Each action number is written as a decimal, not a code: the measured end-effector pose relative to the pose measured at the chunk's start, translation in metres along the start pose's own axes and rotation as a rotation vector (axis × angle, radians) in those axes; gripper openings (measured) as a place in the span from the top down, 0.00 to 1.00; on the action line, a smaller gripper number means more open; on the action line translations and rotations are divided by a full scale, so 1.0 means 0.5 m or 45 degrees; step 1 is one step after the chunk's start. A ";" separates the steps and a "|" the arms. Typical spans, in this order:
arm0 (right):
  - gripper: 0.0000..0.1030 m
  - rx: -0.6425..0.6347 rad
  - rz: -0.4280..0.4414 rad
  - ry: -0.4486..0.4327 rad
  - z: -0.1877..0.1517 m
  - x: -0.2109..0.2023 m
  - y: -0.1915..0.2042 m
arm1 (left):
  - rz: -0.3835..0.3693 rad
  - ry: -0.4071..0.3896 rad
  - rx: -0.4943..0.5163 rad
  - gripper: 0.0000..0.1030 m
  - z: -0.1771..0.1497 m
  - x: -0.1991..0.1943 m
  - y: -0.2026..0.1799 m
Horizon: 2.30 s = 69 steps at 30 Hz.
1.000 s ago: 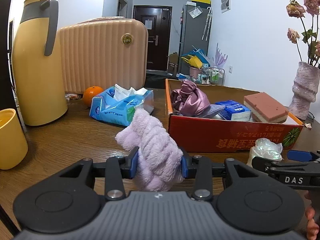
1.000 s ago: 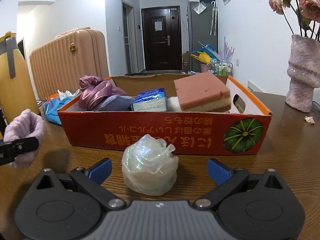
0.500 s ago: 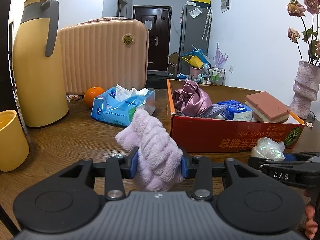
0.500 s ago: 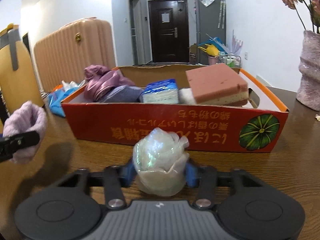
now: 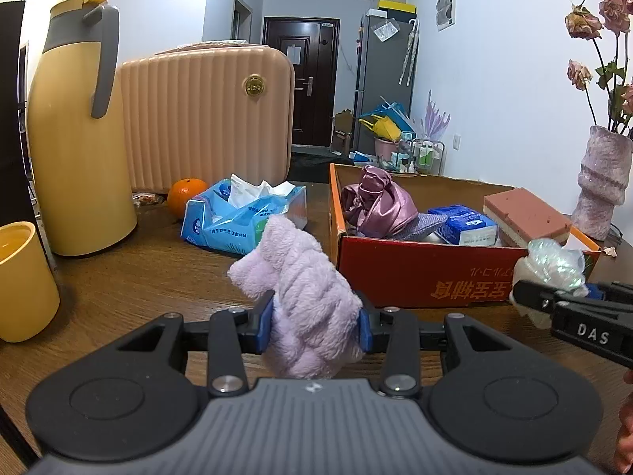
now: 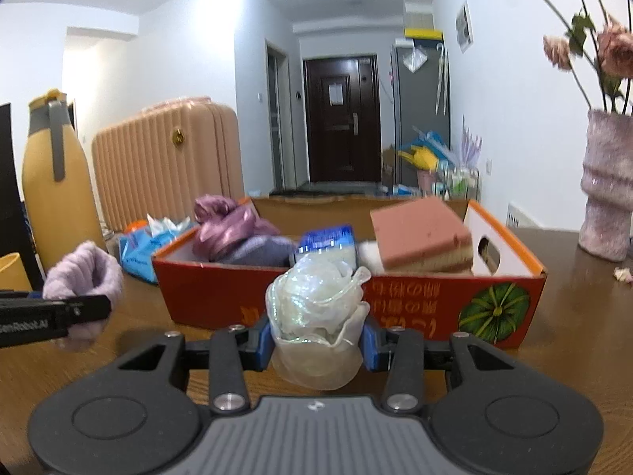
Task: Organize soft objects
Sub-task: 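Lift and carry the towel and plastic bag over the box with both grippers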
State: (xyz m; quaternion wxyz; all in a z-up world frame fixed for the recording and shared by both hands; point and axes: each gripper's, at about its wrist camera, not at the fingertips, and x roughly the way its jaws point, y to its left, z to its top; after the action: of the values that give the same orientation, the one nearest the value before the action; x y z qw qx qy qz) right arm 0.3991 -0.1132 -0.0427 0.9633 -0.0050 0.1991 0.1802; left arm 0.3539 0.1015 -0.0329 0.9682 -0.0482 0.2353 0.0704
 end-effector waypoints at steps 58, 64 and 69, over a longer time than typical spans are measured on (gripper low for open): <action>0.59 0.018 -0.098 -0.296 0.128 0.157 -0.101 | -0.095 -0.268 -0.004 0.59 0.146 0.172 -0.194; 0.59 0.046 -0.120 -0.278 0.139 0.183 -0.119 | -0.122 -0.269 0.018 0.59 0.158 0.209 -0.217; 0.59 0.047 -0.139 -0.251 0.145 0.202 -0.128 | -0.147 -0.254 0.018 0.59 0.169 0.243 -0.229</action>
State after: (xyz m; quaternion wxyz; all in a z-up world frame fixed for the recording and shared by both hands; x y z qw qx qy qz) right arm 0.5354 -0.1325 -0.0187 0.9865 0.0197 0.1061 0.1232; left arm 0.5168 0.0134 -0.0073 0.9895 -0.0475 0.1350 0.0174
